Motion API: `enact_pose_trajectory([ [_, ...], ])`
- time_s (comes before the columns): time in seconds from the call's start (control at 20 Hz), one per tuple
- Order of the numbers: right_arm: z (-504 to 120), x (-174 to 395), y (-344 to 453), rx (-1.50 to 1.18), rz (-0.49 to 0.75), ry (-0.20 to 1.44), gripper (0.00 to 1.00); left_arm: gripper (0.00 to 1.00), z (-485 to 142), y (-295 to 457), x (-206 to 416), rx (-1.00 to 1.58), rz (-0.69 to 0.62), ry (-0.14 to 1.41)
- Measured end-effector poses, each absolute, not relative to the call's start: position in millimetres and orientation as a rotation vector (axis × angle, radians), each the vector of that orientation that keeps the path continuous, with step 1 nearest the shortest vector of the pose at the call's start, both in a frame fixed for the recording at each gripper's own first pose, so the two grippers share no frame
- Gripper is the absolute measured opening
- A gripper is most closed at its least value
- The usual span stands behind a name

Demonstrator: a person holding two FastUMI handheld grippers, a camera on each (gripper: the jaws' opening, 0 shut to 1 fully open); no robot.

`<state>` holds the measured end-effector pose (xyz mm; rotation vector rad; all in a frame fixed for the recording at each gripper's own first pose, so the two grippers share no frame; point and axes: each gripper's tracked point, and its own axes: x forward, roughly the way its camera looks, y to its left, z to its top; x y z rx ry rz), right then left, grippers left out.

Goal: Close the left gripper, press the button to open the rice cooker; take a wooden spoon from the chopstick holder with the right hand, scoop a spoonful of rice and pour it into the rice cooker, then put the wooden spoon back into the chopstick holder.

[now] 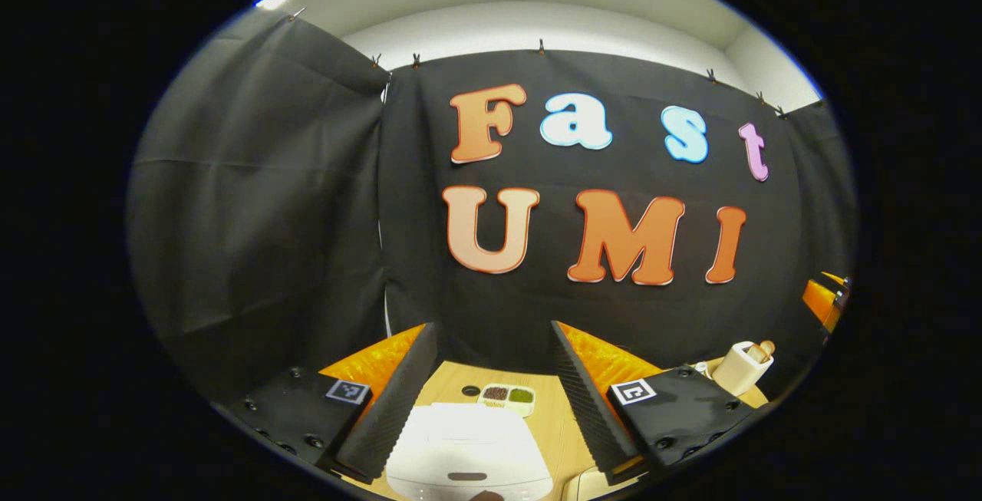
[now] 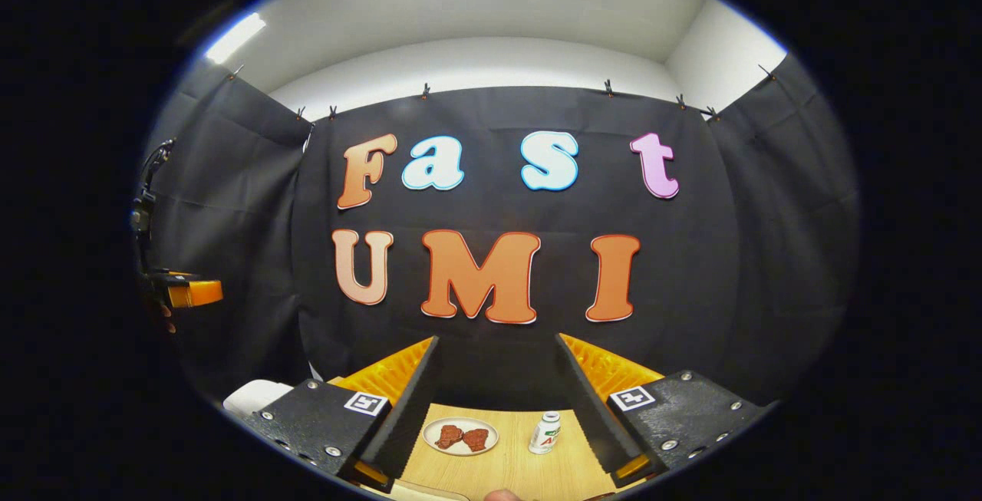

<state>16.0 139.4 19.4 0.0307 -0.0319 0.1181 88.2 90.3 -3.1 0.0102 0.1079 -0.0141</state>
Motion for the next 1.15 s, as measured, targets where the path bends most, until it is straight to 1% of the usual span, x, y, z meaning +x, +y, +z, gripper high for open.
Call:
enact_pose_trajectory([
  [0.25, 34.0, 13.5, 136.8, 0.022, 0.073, -0.065, 0.91, 0.99, 35.8, 85.9, 77.1, 0.063, -0.016, -0.018],
  [0.4, 33.6, 13.9, 139.4, 0.033, 0.080, -0.067, 0.91, 0.98, 47.5, 78.8, 69.5, 0.087, -0.032, -0.053],
  [0.45, 34.8, 12.9, 140.3, 0.040, 0.087, -0.071, 0.91, 0.99, 51.1, 76.1, 67.4, 0.088, -0.038, -0.064],
  [0.5, 35.9, 11.4, 139.9, 0.044, 0.088, -0.074, 0.92, 0.98, 53.3, 73.5, 64.7, 0.084, -0.042, -0.076],
  [0.7, 40.8, 6.2, 143.2, 0.053, 0.107, -0.095, 0.92, 0.98, 59.0, 69.0, 58.1, 0.076, -0.055, -0.103],
  [0.9, 41.7, 4.2, 148.7, 0.044, 0.119, -0.101, 0.92, 0.99, 56.6, 76.2, 58.4, 0.078, -0.037, -0.097],
  [1.05, 37.4, 5.4, 156.4, 0.047, 0.128, -0.091, 0.92, 0.98, 55.2, 75.8, 58.5, 0.072, -0.041, -0.095],
  [1.1, 37.9, 4.4, 157.0, 0.048, 0.134, -0.087, 0.92, 0.99, 55.7, 77.1, 58.7, 0.072, -0.037, -0.096],
  [1.15, 38.3, 4.0, 157.6, 0.048, 0.134, -0.088, 0.92, 0.98, 55.5, 78.2, 58.2, 0.072, -0.035, -0.097],
])
